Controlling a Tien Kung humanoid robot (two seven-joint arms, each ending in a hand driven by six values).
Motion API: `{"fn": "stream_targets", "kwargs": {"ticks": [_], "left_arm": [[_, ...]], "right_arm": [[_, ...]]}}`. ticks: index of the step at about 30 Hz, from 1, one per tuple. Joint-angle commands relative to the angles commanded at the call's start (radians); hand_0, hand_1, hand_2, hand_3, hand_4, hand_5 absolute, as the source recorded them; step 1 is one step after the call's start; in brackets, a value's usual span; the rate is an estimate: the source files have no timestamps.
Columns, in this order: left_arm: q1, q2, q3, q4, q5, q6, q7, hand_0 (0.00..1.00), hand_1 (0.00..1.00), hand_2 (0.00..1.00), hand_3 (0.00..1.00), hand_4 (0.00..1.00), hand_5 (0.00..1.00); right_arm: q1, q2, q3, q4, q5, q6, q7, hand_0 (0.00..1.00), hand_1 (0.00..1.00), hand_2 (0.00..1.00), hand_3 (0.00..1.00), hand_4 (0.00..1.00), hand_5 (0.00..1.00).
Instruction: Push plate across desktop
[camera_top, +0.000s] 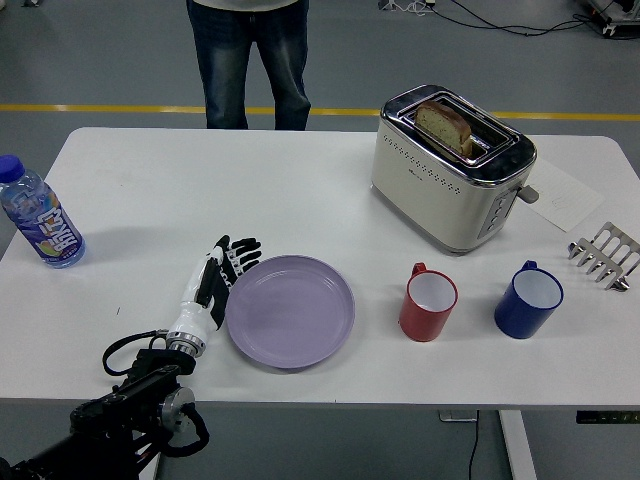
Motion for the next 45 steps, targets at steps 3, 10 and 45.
{"fn": "stream_targets", "kwargs": {"ticks": [3,10,45], "left_arm": [[-0.002,0.0,-0.004,-0.003,0.005,0.0,0.0,0.731,0.737,0.705,0.608,0.449,0.998],[-0.005,0.006,-0.042,-0.012,0.03,0.004,0.0,0.73,0.736,0.704,0.605,0.448,0.998],[0.218,0.249,-0.695,-0.587,0.589,-0.043,0.268,0.66,0.622,0.604,0.577,0.459,0.998]], "right_arm": [[0.001,0.0,-0.001,0.0,0.0,0.0,0.0,0.631,0.593,0.653,0.571,0.341,0.213],[0.002,0.0,-0.002,0.0,0.001,0.001,0.0,0.63,0.593,0.653,0.57,0.34,0.212],[-0.011,-0.026,-0.053,-0.01,0.081,0.019,0.028,0.629,0.593,0.651,0.571,0.34,0.203]]}}
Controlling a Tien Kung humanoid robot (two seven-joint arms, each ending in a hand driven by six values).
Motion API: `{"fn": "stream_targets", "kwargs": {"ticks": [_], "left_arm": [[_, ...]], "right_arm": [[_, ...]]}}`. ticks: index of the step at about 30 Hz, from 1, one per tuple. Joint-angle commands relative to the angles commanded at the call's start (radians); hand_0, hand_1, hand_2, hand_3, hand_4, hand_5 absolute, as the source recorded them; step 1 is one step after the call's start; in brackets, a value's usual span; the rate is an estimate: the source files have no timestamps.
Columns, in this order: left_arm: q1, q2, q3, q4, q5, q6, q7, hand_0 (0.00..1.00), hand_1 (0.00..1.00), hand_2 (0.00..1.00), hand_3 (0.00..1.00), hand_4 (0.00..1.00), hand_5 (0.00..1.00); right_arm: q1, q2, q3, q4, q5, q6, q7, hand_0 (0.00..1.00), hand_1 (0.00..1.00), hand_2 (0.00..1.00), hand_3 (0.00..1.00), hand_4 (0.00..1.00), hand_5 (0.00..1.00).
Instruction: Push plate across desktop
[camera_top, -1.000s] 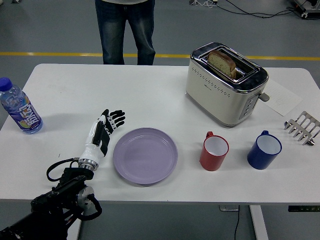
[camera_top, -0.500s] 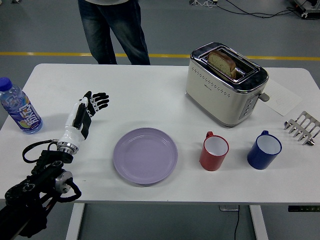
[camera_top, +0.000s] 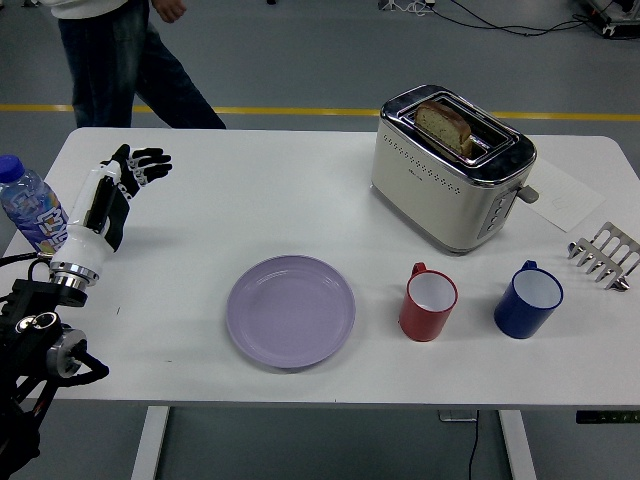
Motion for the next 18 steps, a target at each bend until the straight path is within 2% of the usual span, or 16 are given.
{"fn": "stream_targets", "kwargs": {"ticks": [2,6,7,9,14,18], "left_arm": [[0.032,0.028,-0.046,-0.048,0.007,-0.004,0.006,0.66,0.62,0.603,0.574,0.469,0.998],[0.069,0.061,-0.097,-0.091,0.011,-0.01,0.015,0.66,0.62,0.603,0.574,0.469,0.998],[0.094,0.078,-0.136,-0.112,0.013,-0.013,0.017,0.66,0.62,0.603,0.574,0.469,0.998],[0.119,0.09,-0.19,-0.127,0.009,-0.016,0.019,0.66,0.62,0.601,0.574,0.481,0.998],[0.144,0.104,-0.313,-0.103,-0.023,-0.021,0.018,0.658,0.618,0.599,0.571,0.483,0.998],[0.148,0.123,-0.399,-0.053,-0.035,-0.026,0.022,0.658,0.618,0.599,0.571,0.483,0.998]], "right_arm": [[-0.002,0.0,-0.004,0.0,0.007,0.0,0.002,0.63,0.593,0.651,0.571,0.34,0.203],[-0.004,-0.001,-0.01,-0.001,0.018,0.001,0.004,0.63,0.593,0.651,0.571,0.34,0.203],[-0.005,-0.002,-0.015,-0.001,0.026,0.001,0.006,0.63,0.593,0.651,0.571,0.34,0.203],[-0.005,-0.002,-0.019,-0.001,0.033,0.002,0.007,0.63,0.593,0.651,0.572,0.34,0.204],[-0.005,-0.002,-0.023,-0.001,0.041,0.003,0.008,0.63,0.593,0.651,0.571,0.34,0.204],[-0.005,-0.001,-0.024,-0.001,0.041,0.002,0.008,0.63,0.593,0.651,0.571,0.34,0.204]]}}
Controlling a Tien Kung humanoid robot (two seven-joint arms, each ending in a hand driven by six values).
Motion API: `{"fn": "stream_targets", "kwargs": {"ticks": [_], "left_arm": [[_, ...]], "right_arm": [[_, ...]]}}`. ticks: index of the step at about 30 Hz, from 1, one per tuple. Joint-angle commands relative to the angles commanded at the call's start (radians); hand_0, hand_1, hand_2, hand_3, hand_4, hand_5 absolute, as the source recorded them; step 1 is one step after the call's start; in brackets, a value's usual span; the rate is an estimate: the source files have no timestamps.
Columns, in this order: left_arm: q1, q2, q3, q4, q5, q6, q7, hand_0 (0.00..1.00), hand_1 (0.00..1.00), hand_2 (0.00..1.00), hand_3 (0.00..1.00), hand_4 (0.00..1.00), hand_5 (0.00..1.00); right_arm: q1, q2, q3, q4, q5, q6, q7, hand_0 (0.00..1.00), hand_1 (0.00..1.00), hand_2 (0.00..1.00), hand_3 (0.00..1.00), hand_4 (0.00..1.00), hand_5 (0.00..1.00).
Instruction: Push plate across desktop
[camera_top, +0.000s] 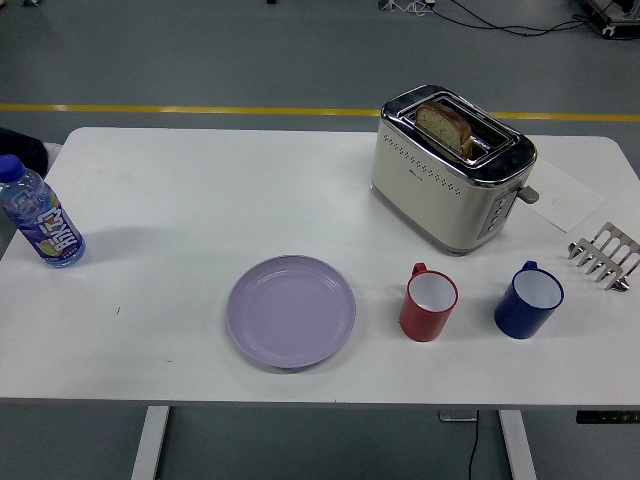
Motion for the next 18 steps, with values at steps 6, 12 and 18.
{"fn": "stream_targets", "kwargs": {"ticks": [6,12,18], "left_arm": [[-0.011,0.021,-0.077,0.052,-0.001,-0.03,0.055,0.668,0.629,0.62,0.577,0.494,0.998],[-0.018,0.027,-0.111,0.12,0.0,-0.081,0.111,0.689,0.666,0.657,0.586,0.501,0.998],[0.018,0.011,-0.098,0.126,0.0,-0.155,0.175,0.73,0.709,0.688,0.606,0.516,0.998]], "right_arm": [[0.001,0.002,0.003,0.0,-0.004,-0.001,-0.002,0.63,0.593,0.651,0.571,0.34,0.204],[0.003,0.001,-0.001,0.0,0.001,0.0,0.001,0.63,0.593,0.65,0.571,0.341,0.206],[0.005,0.0,-0.002,-0.001,0.004,0.0,0.002,0.63,0.593,0.651,0.571,0.342,0.207]]}}
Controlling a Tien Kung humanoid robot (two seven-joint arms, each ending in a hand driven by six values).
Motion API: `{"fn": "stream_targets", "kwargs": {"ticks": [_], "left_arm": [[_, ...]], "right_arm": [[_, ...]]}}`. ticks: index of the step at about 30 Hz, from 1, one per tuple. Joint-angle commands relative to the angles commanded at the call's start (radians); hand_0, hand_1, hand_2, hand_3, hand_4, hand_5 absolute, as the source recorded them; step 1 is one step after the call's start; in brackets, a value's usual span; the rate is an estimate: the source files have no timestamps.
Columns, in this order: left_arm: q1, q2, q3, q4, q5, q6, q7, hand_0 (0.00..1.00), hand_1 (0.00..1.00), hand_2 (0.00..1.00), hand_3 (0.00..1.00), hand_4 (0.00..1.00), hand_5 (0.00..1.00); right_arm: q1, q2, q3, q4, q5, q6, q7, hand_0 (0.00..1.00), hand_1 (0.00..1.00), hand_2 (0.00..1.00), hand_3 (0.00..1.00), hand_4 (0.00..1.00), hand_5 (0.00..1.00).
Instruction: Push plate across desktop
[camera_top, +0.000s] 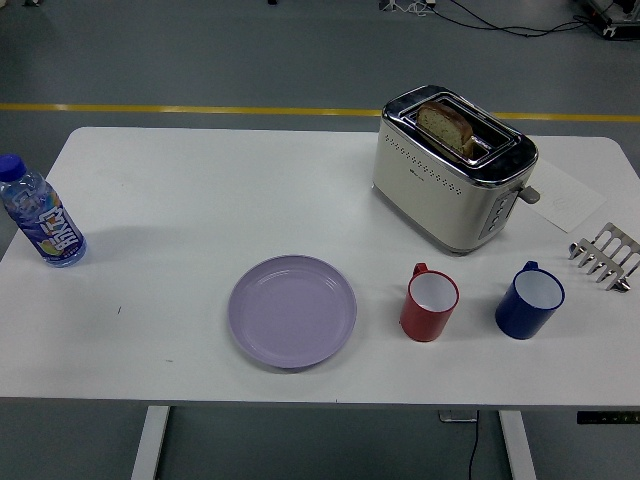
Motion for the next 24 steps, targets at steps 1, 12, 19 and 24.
{"fn": "stream_targets", "kwargs": {"ticks": [1,12,19,24], "left_arm": [[0.006,-0.003,0.004,-0.002,0.0,-0.005,0.003,0.73,0.709,0.688,0.606,0.516,0.998],[0.112,-0.075,0.019,-0.083,0.036,-0.023,0.011,0.737,0.727,0.696,0.608,0.525,0.998],[0.134,-0.138,0.04,-0.14,-0.042,-0.039,0.066,0.739,0.726,0.694,0.608,0.531,0.998],[0.136,-0.171,0.042,-0.154,-0.228,-0.044,0.16,0.739,0.722,0.712,0.647,0.533,0.998]], "right_arm": [[0.0,0.0,0.0,0.0,0.0,0.0,0.0,0.63,0.593,0.651,0.571,0.342,0.207],[0.004,-0.002,0.009,0.0,-0.013,-0.002,-0.003,0.63,0.593,0.653,0.571,0.344,0.209],[0.005,-0.002,0.013,0.0,-0.023,-0.001,-0.005,0.63,0.594,0.653,0.572,0.345,0.206],[0.005,-0.003,0.019,-0.001,-0.033,-0.001,-0.005,0.631,0.594,0.653,0.572,0.346,0.208]]}}
